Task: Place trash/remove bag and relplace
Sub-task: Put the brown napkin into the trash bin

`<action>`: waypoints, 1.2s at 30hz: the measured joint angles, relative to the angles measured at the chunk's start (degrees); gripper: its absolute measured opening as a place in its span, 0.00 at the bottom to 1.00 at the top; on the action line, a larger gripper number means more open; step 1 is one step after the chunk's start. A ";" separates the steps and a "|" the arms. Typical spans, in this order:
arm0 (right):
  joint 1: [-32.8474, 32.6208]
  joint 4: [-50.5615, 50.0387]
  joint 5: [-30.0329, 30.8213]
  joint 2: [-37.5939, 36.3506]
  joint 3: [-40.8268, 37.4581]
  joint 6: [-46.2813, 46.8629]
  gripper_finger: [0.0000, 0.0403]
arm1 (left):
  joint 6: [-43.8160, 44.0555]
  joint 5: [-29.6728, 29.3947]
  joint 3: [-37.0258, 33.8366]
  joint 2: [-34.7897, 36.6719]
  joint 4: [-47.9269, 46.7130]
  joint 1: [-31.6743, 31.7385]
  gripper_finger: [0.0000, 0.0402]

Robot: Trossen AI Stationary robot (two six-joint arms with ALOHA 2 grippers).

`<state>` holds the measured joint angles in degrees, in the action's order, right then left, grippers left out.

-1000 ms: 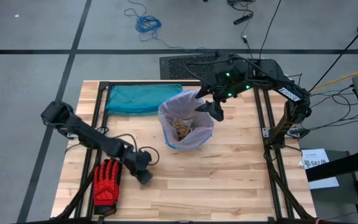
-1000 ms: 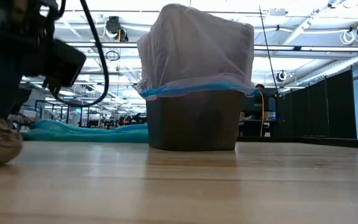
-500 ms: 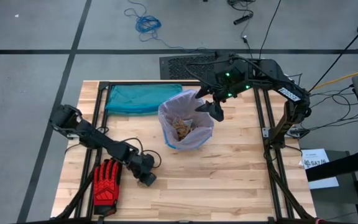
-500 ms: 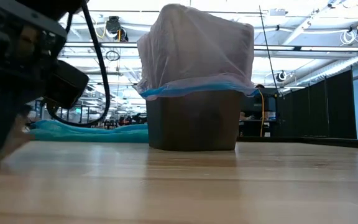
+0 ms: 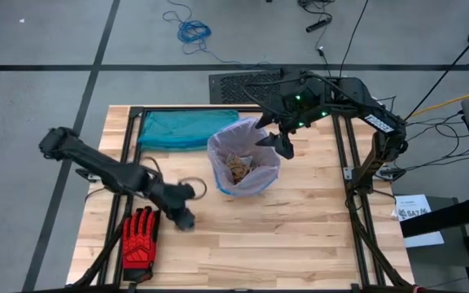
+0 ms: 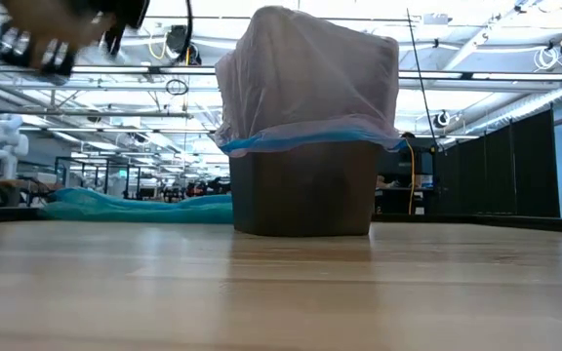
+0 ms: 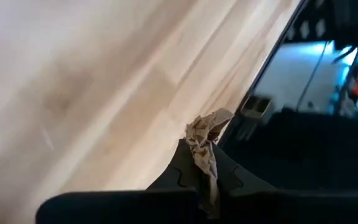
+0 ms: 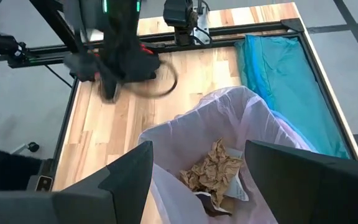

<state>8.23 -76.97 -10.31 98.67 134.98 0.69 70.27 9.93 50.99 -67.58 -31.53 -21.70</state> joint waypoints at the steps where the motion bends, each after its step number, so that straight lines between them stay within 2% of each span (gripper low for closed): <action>1: 0.00 0.05 0.00 0.00 0.00 -0.34 0.61 | -1.62 -1.91 2.60 1.06 -3.40 0.83 0.00; 4: 0.05 0.07 0.00 0.00 0.00 -0.57 0.61 | -7.77 -8.40 10.56 3.26 -11.28 4.07 0.00; 7: 0.32 0.47 -0.02 0.00 0.00 -0.55 0.61 | -15.29 -13.42 17.88 3.71 -14.30 9.14 0.00; 12: 1.22 2.72 1.02 0.00 0.00 1.03 0.61 | -26.60 -13.85 25.62 2.33 -13.58 20.54 0.00; 16: 2.18 3.09 4.27 0.00 0.00 3.30 0.61 | -35.15 -7.97 27.72 -0.82 -12.02 29.80 0.00; 22: 3.48 3.19 6.30 0.00 0.00 9.36 0.61 | -46.16 8.96 27.86 -8.49 -4.36 40.05 0.00; 26: 3.82 4.23 6.34 0.00 0.00 12.33 0.61 | -50.10 17.92 27.86 -14.47 0.50 42.79 0.00; 32: 3.82 5.14 8.56 0.00 0.00 13.57 0.61 | -52.62 26.08 27.84 -22.97 0.82 44.16 0.01; 36: 4.58 4.48 8.48 0.00 0.00 11.77 0.61 | -52.77 26.85 27.92 -25.77 1.87 44.07 0.07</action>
<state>12.81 -72.49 -1.82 98.67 134.98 12.46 17.50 36.78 78.91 -93.35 -29.66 22.37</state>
